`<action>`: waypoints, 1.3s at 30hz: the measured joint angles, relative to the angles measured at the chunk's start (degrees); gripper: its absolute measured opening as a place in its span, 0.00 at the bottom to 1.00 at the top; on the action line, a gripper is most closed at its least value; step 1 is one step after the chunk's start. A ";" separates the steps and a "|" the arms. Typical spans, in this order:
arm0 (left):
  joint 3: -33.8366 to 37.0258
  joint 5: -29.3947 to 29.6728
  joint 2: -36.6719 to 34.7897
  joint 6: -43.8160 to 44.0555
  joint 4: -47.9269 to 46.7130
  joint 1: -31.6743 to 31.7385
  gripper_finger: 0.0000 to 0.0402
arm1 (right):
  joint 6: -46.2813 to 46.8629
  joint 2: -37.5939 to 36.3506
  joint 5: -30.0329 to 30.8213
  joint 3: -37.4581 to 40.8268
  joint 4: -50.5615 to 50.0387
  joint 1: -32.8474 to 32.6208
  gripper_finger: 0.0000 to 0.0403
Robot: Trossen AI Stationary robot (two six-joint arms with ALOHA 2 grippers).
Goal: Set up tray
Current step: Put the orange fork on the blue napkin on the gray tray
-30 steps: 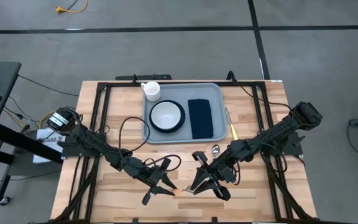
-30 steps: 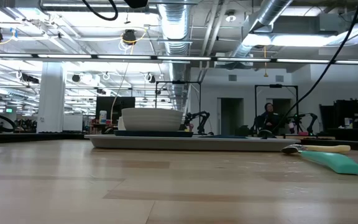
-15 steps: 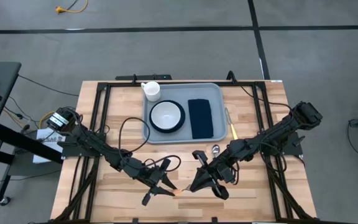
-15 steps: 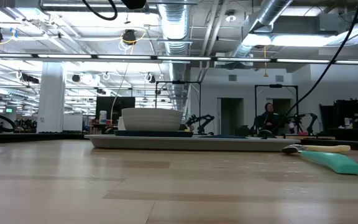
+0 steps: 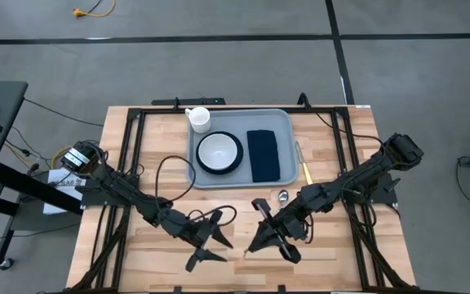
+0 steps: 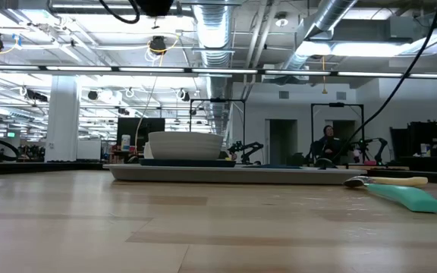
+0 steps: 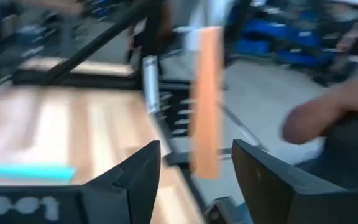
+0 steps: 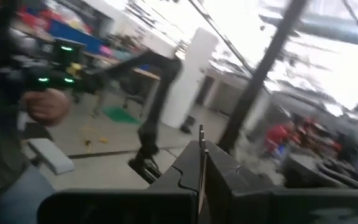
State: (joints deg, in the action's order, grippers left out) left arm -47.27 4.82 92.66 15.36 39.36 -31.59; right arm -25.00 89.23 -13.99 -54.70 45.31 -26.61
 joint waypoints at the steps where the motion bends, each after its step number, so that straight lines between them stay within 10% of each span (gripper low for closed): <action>1: 0.00 2.06 -0.02 1.17 -1.52 -0.17 0.47 | 0.54 -0.04 2.37 0.00 -0.49 0.00 0.00; 13: 0.04 31.85 -0.74 16.94 -27.64 -1.32 0.44 | 20.98 -12.95 19.14 -2.68 -33.78 14.30 0.00; 25: 0.07 33.05 -0.74 17.55 -31.00 -1.32 0.42 | 28.59 -12.83 -10.81 -2.93 -49.34 46.86 0.00; 39: 0.07 33.82 -0.74 16.69 -30.90 -1.14 0.42 | 23.26 5.05 -28.38 -2.93 -49.12 61.89 0.00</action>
State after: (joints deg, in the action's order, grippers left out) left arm -47.20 38.65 91.92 32.05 8.46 -32.73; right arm -1.74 94.29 -42.37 -57.63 -3.82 35.28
